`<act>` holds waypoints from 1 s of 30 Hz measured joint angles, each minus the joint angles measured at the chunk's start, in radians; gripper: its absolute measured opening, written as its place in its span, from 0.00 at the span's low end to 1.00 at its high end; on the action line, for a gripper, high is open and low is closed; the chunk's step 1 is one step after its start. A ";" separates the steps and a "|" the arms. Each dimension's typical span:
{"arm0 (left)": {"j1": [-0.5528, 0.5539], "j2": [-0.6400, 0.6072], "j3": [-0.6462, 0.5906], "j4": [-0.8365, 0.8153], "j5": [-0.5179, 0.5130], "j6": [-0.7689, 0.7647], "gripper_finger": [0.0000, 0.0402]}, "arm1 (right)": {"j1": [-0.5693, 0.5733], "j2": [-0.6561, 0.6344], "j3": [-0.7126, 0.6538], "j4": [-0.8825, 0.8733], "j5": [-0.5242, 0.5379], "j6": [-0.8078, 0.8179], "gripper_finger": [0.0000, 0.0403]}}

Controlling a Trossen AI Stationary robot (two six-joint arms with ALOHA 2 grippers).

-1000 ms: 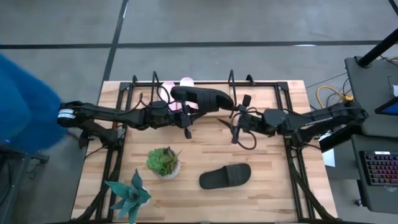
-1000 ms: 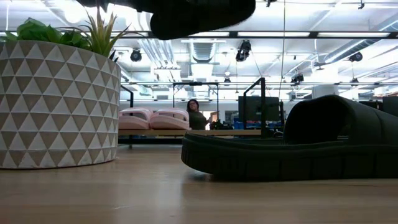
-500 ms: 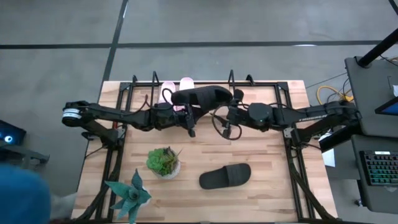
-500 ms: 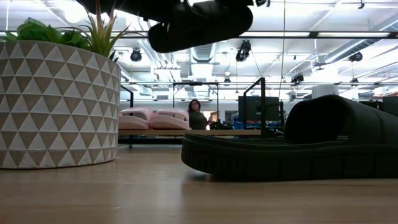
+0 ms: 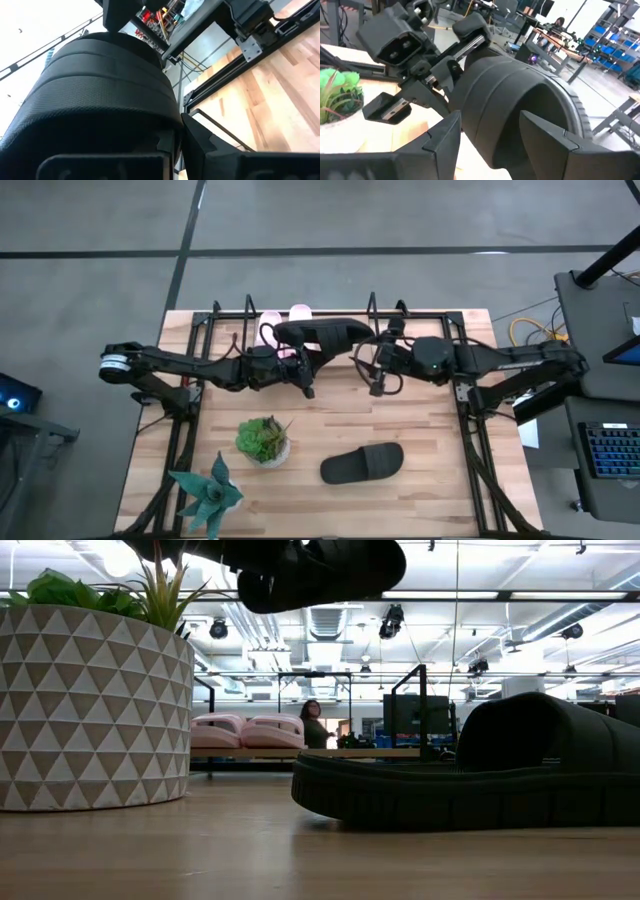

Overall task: Pick and place slides into the shelf
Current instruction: Put the top black slide on the shelf

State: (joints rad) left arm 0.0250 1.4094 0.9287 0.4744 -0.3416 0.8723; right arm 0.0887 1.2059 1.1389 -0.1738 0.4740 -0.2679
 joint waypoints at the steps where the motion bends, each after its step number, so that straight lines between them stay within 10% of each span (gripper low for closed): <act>1: 0.000 0.000 0.000 0.003 0.000 0.000 0.00 | -0.001 -0.004 -0.002 0.000 0.000 0.006 0.48; 30: -0.007 0.011 0.002 0.067 0.033 0.139 0.00 | -0.063 0.007 -0.020 0.046 -0.110 0.006 0.48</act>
State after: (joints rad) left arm 0.0181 1.4204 0.9310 0.5417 -0.3090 1.0109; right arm 0.0254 1.2133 1.1187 -0.1283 0.3636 -0.2616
